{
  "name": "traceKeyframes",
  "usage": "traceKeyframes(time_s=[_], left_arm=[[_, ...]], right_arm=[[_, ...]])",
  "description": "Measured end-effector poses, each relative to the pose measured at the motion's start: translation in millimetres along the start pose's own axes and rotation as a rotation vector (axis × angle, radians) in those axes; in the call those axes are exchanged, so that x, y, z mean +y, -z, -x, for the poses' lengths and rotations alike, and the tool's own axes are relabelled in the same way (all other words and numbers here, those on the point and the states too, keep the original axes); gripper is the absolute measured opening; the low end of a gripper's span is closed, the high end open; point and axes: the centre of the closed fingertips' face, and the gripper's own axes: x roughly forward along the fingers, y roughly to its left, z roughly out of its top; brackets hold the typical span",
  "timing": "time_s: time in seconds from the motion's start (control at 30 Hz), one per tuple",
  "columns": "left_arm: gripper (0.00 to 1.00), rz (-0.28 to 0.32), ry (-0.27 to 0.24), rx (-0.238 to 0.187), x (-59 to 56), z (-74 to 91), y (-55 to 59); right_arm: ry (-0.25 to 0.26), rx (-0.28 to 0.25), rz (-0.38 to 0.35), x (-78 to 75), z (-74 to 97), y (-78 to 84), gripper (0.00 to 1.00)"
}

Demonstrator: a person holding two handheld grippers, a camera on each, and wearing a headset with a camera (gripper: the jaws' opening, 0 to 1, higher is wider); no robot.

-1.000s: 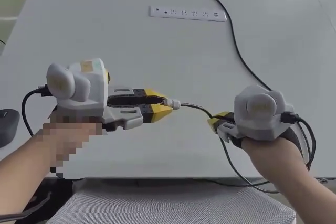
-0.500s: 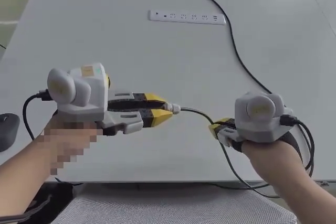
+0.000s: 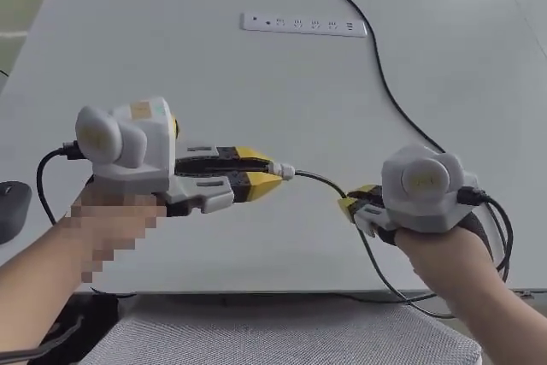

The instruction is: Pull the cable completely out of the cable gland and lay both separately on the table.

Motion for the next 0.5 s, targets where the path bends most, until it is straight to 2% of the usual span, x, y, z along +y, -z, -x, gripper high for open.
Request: traceKeyframes(time_s=[0.07, 0.13, 0.2, 0.33, 0.4, 0.5], left_arm=[[0.15, -0.002, -0.002, 0.003, 0.5, 0.7, 0.5], [0.15, 0.001, -0.002, 0.002, 0.4, 1.4, 0.5], [0.15, 0.001, -0.002, 0.003, 0.3, 1.9, 0.8], [0.15, 0.002, -0.004, 0.004, 0.0, 2.6, 1.8], [0.15, 0.003, -0.005, 0.006, -0.2, 2.7, 2.6], [0.15, -0.002, -0.005, 0.010, -1.2, 2.4, 3.3]], right_arm=[[-0.020, -0.032, 0.033, 4.4, 1.4, -7.6, 0.10], [-0.015, -0.040, 0.072, 6.6, 4.8, -13.9, 0.12], [-0.031, -0.091, 0.133, 14.2, 10.5, -28.8, 0.16], [-0.032, -0.144, 0.354, 34.6, 22.8, -55.0, 0.21], [-0.046, -0.147, 0.440, 45.7, 24.4, -60.9, 0.22], [-0.057, -0.176, 0.517, 57.8, 23.9, -69.0, 0.21]])
